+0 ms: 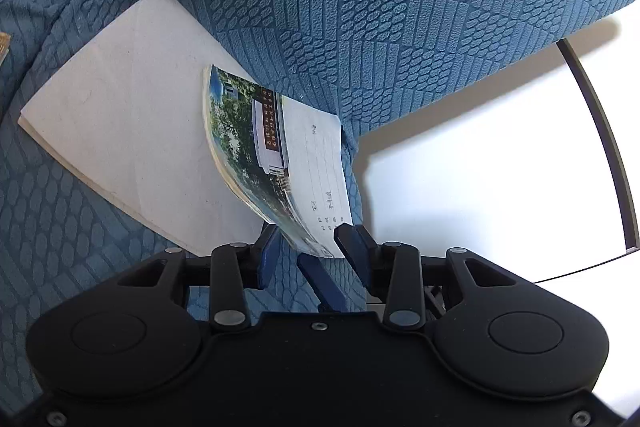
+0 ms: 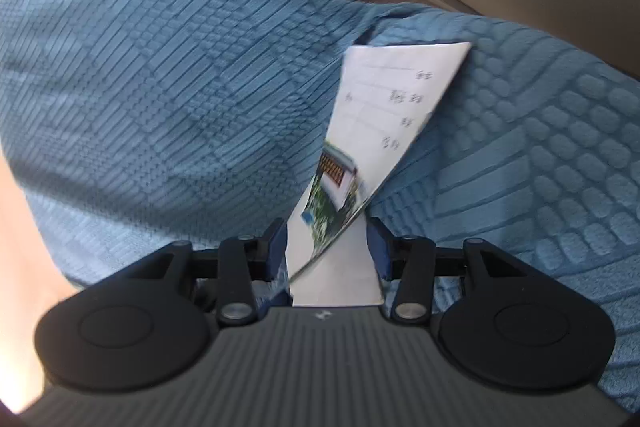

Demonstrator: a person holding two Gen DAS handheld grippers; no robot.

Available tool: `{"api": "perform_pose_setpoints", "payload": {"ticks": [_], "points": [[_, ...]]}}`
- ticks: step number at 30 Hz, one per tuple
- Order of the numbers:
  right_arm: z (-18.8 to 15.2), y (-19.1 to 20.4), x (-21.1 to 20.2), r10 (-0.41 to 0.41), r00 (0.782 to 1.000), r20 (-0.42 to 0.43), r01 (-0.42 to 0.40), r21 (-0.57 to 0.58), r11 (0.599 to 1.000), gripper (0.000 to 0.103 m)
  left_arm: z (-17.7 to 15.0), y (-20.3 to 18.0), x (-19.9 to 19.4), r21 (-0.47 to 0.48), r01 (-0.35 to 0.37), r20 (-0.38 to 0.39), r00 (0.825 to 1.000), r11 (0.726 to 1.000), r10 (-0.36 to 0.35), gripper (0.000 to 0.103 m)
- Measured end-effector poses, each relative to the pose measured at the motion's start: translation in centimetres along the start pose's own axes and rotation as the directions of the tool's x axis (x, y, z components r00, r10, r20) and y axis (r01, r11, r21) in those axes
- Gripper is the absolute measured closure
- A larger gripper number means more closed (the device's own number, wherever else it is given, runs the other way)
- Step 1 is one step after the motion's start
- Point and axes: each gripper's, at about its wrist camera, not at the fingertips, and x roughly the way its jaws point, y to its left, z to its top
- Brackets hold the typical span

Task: Organize objects
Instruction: 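Lift the postcard and white envelope up with both grippers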

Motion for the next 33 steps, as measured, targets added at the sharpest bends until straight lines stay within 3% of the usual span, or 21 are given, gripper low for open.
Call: {"api": "perform_pose_setpoints", "payload": {"ticks": [1, 2, 3, 9, 15, 20, 28, 33], "points": [[0.0, 0.0, 0.1, -0.005, 1.000, 0.002, 0.005, 0.006, 1.000, 0.064, -0.1, 0.1, 0.0, -0.007, 0.006, -0.003, 1.000, 1.000, -0.006, 0.067], [0.1, 0.0, 0.1, -0.007, 1.000, 0.005, 0.007, -0.002, 1.000, 0.078, -0.1, 0.3, 0.0, -0.016, 0.015, -0.006, 1.000, 1.000, -0.015, 0.067], [0.1, 0.5, 0.1, -0.025, 1.000, 0.019, 0.025, -0.028, 0.999, 0.085, -0.1, 0.4, 0.1, -0.025, 0.019, -0.006, 1.000, 1.000, -0.020, 0.067], [0.2, 1.3, 0.0, -0.014, 0.999, 0.031, 0.015, -0.028, 0.999, 0.096, -0.3, 1.9, 0.4, -0.099, 0.025, -0.023, 0.999, 0.995, -0.027, 0.057], [0.1, 1.7, -1.2, 0.024, 0.999, 0.031, -0.025, 0.035, 0.999, 0.097, -0.6, 4.4, 0.9, -0.266, 0.097, -0.041, 0.993, 0.959, -0.112, 0.056], [-0.8, 2.3, -2.8, 0.019, 1.000, 0.003, -0.019, 0.055, 0.998, 0.098, -0.5, 6.0, 1.0, -0.415, 0.141, -0.033, 0.985, 0.899, -0.170, 0.055], [-1.7, 6.0, -5.2, -0.014, 0.999, -0.050, 0.013, -0.020, 1.000, 0.098, -0.8, 8.3, 1.0, -0.475, 0.124, -0.018, 0.988, 0.871, -0.151, 0.055], [-2.1, 8.6, -6.5, -0.033, 0.996, -0.079, 0.026, -0.085, 0.996, 0.098, -1.4, 10.3, 0.4, -0.557, 0.165, 0.017, 0.982, 0.814, -0.187, 0.056]]}}
